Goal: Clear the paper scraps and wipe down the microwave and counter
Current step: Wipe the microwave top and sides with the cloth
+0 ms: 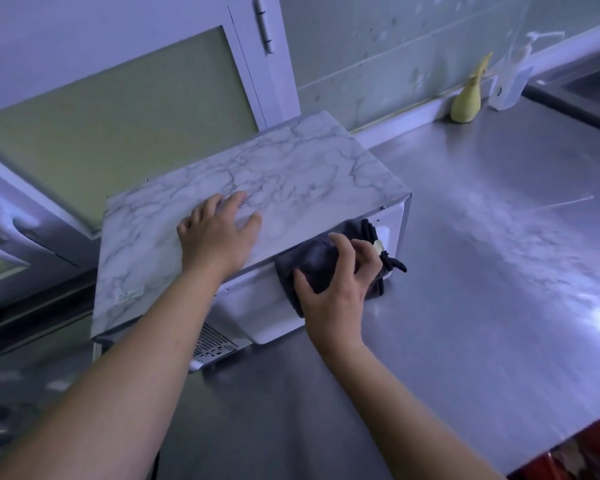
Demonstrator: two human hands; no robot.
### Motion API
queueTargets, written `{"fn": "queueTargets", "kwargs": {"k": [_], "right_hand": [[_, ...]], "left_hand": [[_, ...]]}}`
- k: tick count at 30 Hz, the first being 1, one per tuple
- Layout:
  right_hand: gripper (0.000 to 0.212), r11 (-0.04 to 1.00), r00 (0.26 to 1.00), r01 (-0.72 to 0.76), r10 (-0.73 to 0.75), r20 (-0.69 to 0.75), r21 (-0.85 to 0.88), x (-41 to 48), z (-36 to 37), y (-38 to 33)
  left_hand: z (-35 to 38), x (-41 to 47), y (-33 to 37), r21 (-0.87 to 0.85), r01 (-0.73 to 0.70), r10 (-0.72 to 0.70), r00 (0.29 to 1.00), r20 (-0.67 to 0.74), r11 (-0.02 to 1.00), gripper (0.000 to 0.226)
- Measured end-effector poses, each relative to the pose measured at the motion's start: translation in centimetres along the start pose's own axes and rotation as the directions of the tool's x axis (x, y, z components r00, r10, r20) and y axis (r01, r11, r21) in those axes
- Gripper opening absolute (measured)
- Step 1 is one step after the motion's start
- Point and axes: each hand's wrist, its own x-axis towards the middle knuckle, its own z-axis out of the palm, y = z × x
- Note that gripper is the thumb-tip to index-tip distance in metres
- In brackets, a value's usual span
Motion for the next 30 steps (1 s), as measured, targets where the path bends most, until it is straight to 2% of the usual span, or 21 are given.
{"fn": "queueTargets", "kwargs": {"k": [4,5,7,9,10,14,17,20,23,30], "right_hand": [[0.060,0.957,0.990,-0.067,0.028,-0.142,-0.281,-0.3,0.5,-0.9],[0.057,0.952,0.987,-0.089,0.044,-0.156,-0.295,-0.5,0.6,-1.2],[0.040,0.978,0.977,-0.135,0.104,-0.184,-0.160,0.1,0.7,-1.7],[0.022,0.979,0.941,-0.206,0.197,-0.275,-0.003,1.3,1.1,-1.7],[0.022,0.972,0.921,-0.236,0.222,-0.320,-0.003,1.8,1.6,-1.8],[0.055,0.956,0.876,-0.277,0.207,-0.436,-0.102,1.9,4.4,-2.1],[0.064,0.945,0.887,-0.271,0.171,-0.429,-0.182,2.0,5.9,-1.6],[0.065,0.943,0.878,-0.280,0.174,-0.447,-0.182,1.9,7.0,-1.2],[0.065,0.957,0.895,-0.218,0.117,-0.431,-0.193,0.0,8.4,-0.7],[0.057,0.987,0.894,0.109,-0.149,-0.422,-0.119,-4.1,10.0,2.3]], "left_hand": [[-0.1,0.5,0.5,0.004,-0.014,0.014,1.000,-0.010,1.000,0.052],[0.0,0.4,0.5,0.008,-0.016,0.016,1.000,-0.005,1.000,0.052],[0.1,0.5,0.5,0.009,-0.023,0.023,1.000,0.002,1.000,0.055],[0.1,0.5,0.6,0.004,-0.036,0.036,0.999,0.013,0.999,0.057],[0.1,0.4,0.6,0.006,-0.042,0.042,0.999,0.014,0.999,0.057],[0.1,0.1,0.5,0.008,-0.058,0.058,0.998,0.009,0.998,0.059],[0.0,0.5,1.0,-0.001,-0.079,0.079,0.997,0.012,0.997,0.061],[0.1,0.8,0.9,-0.010,-0.074,0.074,0.997,0.036,0.997,0.062],[0.3,0.6,0.5,-0.005,-0.069,0.069,0.996,0.060,0.998,0.063],[0.2,0.5,0.1,0.016,-0.083,0.081,0.993,0.085,0.996,0.063]]}}
